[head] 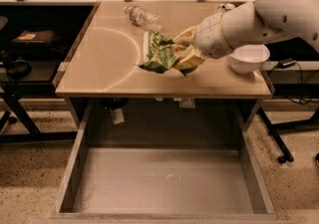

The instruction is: Pick green jalapeno chip bag from top drawer and place on counter

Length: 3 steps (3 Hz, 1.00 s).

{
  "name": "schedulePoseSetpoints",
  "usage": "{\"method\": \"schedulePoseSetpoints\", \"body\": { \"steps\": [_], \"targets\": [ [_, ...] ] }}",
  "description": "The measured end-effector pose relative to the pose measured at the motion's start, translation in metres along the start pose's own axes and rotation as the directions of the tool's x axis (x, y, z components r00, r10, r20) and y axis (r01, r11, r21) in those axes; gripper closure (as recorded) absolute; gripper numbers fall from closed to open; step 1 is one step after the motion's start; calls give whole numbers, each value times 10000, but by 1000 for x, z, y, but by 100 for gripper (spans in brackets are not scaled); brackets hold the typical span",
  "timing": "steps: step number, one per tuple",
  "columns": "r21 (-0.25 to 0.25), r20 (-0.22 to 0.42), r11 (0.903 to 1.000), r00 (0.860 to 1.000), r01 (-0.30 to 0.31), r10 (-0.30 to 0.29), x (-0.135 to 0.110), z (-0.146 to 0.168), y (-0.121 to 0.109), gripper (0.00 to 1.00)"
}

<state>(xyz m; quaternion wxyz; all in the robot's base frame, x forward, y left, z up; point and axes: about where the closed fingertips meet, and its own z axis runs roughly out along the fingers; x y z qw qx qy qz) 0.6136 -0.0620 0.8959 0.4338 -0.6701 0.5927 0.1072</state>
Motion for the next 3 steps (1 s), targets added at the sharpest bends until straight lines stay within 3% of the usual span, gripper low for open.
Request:
{"method": "schedulePoseSetpoints", "body": {
  "steps": [1,2,3],
  "targets": [
    [351,301,9926,9928,-1166,1156,23,28,-25,100],
    [845,295,9566,9603,-2788,2773,49,50,-46,100],
    [1116,318,9063,9130,-4076,4067,58,67,-62,100]
  ]
}}
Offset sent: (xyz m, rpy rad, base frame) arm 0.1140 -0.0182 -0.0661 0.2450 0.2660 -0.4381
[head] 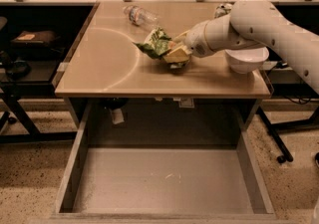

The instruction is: Pick green jalapeno chip bag from top drawer and place on counter

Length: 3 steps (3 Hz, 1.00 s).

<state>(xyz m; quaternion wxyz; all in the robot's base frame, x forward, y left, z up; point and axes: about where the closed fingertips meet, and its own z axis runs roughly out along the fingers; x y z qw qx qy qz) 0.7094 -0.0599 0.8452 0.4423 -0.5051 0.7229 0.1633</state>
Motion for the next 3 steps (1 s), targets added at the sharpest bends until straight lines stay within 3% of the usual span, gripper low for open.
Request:
{"method": "schedulePoseSetpoints", "body": {
  "steps": [2,3],
  "targets": [
    [-25,-6,9997,9997,-226,226,0,1,1,59],
    [-26,-6,9997,9997,-226,226,0,1,1,34]
  ]
}}
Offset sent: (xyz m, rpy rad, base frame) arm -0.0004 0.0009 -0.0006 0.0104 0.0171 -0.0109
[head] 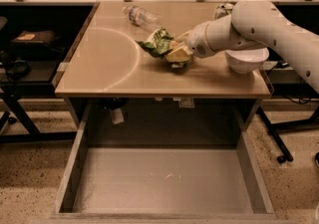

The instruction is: Pick green jalapeno chip bag from top drawer and place on counter

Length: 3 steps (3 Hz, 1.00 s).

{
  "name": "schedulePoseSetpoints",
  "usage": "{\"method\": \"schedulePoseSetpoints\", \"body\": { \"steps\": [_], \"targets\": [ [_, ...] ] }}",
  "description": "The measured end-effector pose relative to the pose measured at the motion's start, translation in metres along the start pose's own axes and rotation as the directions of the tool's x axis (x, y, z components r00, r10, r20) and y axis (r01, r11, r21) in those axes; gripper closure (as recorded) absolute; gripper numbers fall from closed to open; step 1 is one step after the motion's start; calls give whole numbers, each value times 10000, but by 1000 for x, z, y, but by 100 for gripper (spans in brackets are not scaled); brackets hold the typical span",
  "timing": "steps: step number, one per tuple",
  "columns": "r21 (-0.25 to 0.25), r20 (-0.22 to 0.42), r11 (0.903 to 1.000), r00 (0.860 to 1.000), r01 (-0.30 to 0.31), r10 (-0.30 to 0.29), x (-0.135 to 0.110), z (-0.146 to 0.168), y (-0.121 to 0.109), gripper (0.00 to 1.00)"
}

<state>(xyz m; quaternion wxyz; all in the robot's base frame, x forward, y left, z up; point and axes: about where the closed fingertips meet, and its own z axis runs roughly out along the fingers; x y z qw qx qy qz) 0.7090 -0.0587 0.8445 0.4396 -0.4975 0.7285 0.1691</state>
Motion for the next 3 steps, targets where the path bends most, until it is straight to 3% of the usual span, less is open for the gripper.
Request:
{"method": "schedulePoseSetpoints", "body": {
  "steps": [1,2,3],
  "targets": [
    [-1,0,10000,10000,0,0,0,0,0,11],
    [-1,0,10000,10000,0,0,0,0,0,0],
    [-1,0,10000,10000,0,0,0,0,0,0]
  ]
}}
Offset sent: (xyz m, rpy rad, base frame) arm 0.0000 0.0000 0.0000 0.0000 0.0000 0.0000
